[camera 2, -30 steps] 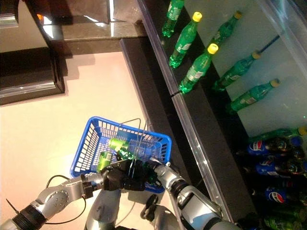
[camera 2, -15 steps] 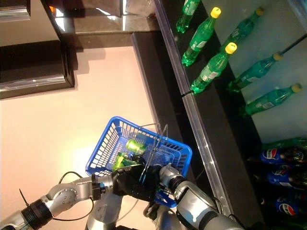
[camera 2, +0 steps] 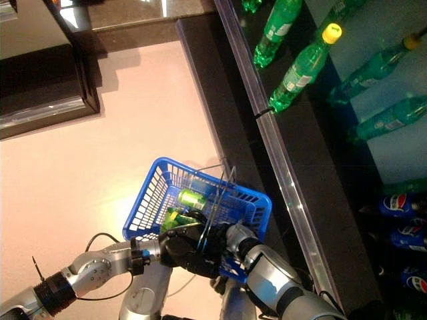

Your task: Pick up the drink and place into the basket.

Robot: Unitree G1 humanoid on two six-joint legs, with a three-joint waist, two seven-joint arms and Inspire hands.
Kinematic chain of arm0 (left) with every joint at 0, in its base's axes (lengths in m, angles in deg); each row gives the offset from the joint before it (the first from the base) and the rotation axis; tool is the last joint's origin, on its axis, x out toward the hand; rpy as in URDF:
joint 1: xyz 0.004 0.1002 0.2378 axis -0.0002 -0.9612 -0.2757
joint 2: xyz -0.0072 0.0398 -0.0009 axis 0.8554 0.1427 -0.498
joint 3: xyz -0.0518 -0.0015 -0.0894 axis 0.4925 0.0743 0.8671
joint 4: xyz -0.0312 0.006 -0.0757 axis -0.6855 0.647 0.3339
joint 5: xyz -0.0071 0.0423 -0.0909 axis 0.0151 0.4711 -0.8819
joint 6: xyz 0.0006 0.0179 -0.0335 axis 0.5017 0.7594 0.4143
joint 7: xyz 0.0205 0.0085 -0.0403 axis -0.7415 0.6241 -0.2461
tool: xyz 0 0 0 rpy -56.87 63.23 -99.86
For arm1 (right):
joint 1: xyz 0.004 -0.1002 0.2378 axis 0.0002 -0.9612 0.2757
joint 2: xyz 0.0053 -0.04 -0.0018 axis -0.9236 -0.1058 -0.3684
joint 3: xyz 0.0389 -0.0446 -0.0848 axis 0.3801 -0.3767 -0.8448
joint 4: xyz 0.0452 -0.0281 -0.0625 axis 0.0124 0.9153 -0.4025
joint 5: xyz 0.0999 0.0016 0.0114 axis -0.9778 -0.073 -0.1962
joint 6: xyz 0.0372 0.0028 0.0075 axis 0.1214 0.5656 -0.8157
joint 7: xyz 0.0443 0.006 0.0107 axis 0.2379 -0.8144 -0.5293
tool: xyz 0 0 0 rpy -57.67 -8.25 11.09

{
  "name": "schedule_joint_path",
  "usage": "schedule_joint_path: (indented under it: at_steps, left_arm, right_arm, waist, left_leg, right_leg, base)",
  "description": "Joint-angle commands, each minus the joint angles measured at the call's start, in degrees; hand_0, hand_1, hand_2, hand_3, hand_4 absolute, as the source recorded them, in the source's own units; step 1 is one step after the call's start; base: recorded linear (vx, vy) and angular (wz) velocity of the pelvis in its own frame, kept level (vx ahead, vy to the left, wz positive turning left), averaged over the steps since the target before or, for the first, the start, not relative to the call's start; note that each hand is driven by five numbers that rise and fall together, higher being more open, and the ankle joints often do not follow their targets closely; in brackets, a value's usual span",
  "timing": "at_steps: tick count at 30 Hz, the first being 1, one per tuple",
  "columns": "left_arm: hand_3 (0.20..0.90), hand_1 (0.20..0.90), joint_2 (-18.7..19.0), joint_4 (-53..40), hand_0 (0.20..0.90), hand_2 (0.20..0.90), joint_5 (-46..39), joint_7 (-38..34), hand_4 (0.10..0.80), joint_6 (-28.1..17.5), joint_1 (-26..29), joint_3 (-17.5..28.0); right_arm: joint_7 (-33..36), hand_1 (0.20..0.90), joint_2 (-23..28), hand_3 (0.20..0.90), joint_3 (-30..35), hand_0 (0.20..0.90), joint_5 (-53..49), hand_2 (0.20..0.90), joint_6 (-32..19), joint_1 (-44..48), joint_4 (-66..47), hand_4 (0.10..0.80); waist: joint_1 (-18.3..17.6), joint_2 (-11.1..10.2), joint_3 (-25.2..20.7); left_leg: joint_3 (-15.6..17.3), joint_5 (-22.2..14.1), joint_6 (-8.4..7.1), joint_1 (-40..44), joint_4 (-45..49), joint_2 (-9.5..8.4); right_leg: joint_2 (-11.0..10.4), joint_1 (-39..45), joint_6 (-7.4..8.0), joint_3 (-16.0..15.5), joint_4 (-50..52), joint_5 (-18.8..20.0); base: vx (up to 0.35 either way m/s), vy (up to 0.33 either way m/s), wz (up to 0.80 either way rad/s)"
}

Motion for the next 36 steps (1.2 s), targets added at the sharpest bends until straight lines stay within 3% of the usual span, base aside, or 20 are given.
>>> schedule_joint_path:
  at_steps: [1,8,20,26,30,36]
  left_arm:
    - [0.2,0.3,-21.6,-34.7,0.3,0.3,-10.4,18.1,0.1,-14.2,12.2,3.5]
    - [0.2,0.3,-23.6,-34.1,0.3,0.3,-8.2,16.7,0.1,-16.3,13.0,4.1]
    - [0.2,0.3,-26.5,-31.3,0.3,0.3,-5.4,7.3,0.1,-18.5,17.7,8.7]
    - [0.2,0.3,-26.7,-29.4,0.3,0.3,-2.5,6.4,0.1,-20.6,15.9,9.9]
    - [0.2,0.3,-27.2,-28.8,0.3,0.3,0.1,5.7,0.1,-21.6,13.0,11.4]
    - [0.2,0.3,-28.1,-27.8,0.3,0.3,1.9,3.7,0.1,-22.0,9.7,13.8]
  right_arm:
    - [0.7,0.9,3.2,0.9,-1.5,0.9,1.0,0.9,-1.2,4.3,3.7,0.8]
    - [3.7,0.9,5.5,0.9,0.3,0.9,-3.3,0.9,-4.9,7.2,2.0,0.8]
    - [10.4,0.9,7.7,0.9,4.1,0.9,-11.8,0.9,-9.3,8.3,-10.6,0.8]
    - [16.6,0.9,11.1,0.9,5.7,0.9,-12.8,0.9,-8.1,4.3,-24.3,0.8]
    - [20.5,0.9,13.2,0.9,7.2,0.9,-11.6,0.9,-4.3,-0.1,-38.2,0.8]
    - [23.0,0.9,14.3,0.9,11.8,0.9,-5.6,0.9,-1.7,-7.2,-52.8,0.8]
  waist:
    - [-1.3,4.5,-1.1]
    - [-2.5,4.6,-1.1]
    - [-5.8,1.8,-1.1]
    - [-7.7,1.1,-1.1]
    - [-9.1,0.8,-1.1]
    - [-10.7,0.6,-1.6]
  left_leg:
    - [3.7,-2.9,0.52,-3.2,4.5,0.47]
    - [4.4,-2.5,0.63,-3.9,4.2,0.6]
    - [7.0,-1.9,-0.17,0.7,2.9,2.89]
    - [8.0,-1.9,-0.68,3.7,2.2,3.34]
    - [8.8,-1.8,-0.75,6.6,1.1,3.54]
    - [9.3,-1.9,-0.85,10.7,0.1,3.73]
  right_leg:
    - [0.3,-6.3,1.64,1.6,-6.7,17.2]
    - [0.3,-8.2,0.98,2.3,-6.0,17.0]
    - [1.6,-6.0,0.29,5.1,-5.7,16.3]
    - [1.4,-4.2,0.24,6.0,-5.9,15.9]
    - [1.4,-2.2,0.26,6.9,-6.3,15.7]
    - [1.2,1.1,0.53,7.7,-6.8,15.2]
  base:
    - [-0.083,0.084,-0.05]
    - [-0.071,0.074,-0.08]
    - [-0.015,0.034,-0.12]
    - [0.008,0.051,-0.18]
    - [0.031,0.052,-0.13]
    - [0.057,0.025,-0.14]
